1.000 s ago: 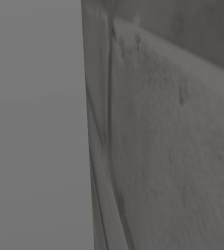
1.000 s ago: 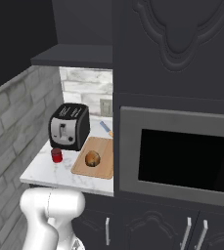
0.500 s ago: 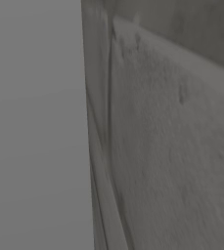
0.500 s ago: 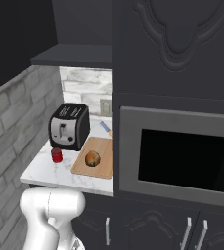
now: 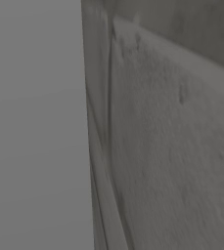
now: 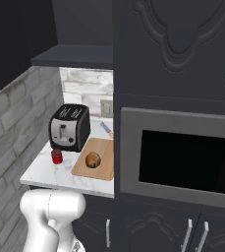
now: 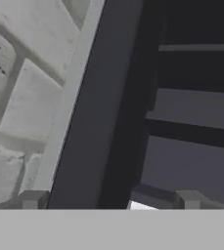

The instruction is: Pick the bread, place it on the cutting board, pick the jam, place it on the counter, and close the cabinet.

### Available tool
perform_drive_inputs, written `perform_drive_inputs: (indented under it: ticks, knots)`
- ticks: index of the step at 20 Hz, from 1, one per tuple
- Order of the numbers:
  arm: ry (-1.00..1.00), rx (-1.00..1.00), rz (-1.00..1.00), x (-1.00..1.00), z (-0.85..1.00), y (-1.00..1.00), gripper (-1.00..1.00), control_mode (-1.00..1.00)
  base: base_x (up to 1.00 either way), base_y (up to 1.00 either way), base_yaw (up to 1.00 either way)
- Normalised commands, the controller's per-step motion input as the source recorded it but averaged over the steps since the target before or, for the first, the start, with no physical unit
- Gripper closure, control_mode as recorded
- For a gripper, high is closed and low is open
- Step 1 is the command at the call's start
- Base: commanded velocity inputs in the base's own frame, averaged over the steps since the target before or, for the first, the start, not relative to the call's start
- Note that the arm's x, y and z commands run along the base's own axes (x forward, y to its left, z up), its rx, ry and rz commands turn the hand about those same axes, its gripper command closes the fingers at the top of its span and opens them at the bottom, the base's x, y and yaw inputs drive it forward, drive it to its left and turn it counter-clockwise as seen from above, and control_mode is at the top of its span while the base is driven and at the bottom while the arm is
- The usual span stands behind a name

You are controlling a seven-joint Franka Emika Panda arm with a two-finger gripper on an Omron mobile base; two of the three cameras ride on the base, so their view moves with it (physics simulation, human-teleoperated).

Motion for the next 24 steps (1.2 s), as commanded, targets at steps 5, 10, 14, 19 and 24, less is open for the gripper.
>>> perform_drive_inputs:
  ticks: [5,10,14,19,24]
  knots:
    - [-0.05,0.07,-0.12,0.01,0.0,-0.39,-1.0,-1.0,0.0,0.0,0.0]
    - [-0.05,0.05,-0.11,0.04,0.0,-0.28,-1.0,-1.0,0.0,0.0,0.0]
    - [-0.04,0.03,-0.1,0.04,0.0,-0.24,-1.0,-1.0,0.0,0.0,0.0]
    - [-0.05,0.03,-0.12,0.02,-0.01,-0.26,-1.0,-1.0,0.0,0.0,0.0]
    - [-0.04,0.03,-0.13,0.0,-0.03,-0.27,-1.0,-1.0,0.0,0.0,0.0]
